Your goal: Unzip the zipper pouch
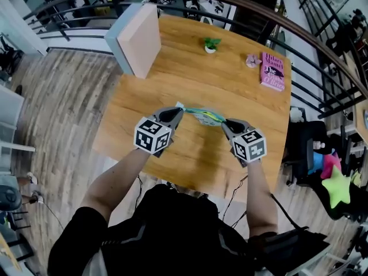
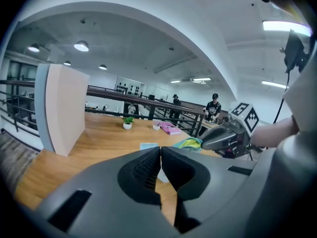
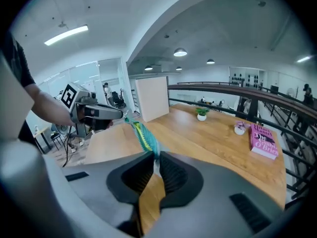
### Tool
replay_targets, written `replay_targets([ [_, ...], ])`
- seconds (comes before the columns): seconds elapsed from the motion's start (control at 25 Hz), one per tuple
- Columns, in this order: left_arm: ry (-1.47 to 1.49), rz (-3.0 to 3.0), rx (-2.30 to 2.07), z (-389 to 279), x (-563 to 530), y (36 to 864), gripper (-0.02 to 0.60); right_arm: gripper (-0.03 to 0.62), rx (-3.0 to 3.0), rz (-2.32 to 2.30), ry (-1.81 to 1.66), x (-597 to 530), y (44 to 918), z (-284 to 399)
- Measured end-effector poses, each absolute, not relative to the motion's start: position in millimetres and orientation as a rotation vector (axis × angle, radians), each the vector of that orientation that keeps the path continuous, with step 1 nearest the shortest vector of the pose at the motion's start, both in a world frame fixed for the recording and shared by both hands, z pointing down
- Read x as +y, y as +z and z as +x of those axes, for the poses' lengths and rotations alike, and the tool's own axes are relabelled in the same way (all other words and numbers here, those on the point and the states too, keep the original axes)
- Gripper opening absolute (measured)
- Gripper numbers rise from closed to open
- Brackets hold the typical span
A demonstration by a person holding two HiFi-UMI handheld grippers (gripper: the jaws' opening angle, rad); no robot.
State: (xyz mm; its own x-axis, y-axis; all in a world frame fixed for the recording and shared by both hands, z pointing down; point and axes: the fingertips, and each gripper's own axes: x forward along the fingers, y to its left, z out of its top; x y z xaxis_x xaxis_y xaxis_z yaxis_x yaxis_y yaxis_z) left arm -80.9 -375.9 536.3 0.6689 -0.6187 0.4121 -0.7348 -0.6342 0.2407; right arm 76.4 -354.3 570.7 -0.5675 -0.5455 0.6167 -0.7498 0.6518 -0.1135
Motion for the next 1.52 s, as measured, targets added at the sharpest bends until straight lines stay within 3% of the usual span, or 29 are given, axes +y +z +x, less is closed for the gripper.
replay_targets([
  [0.64,0.811,2.254,-0.891,-108,-294,700,0.031,0.051,-2.157,0.846,0.839,-269,708,49],
  [1.16,0.921,2.227,-0.837,-98,-279,729,0.032,0.061,-2.049,0.990,0.859,-264,735,55],
  [1.44,0.890,2.250,-0.859,-93,-272,720,0.035,0.133,-2.067,1.035,0.845,-250,719,69],
  [1.52,0.852,2.270,-0.859,-90,-273,708,0.061,0.141,-2.089,1.059,0.838,-251,706,74],
])
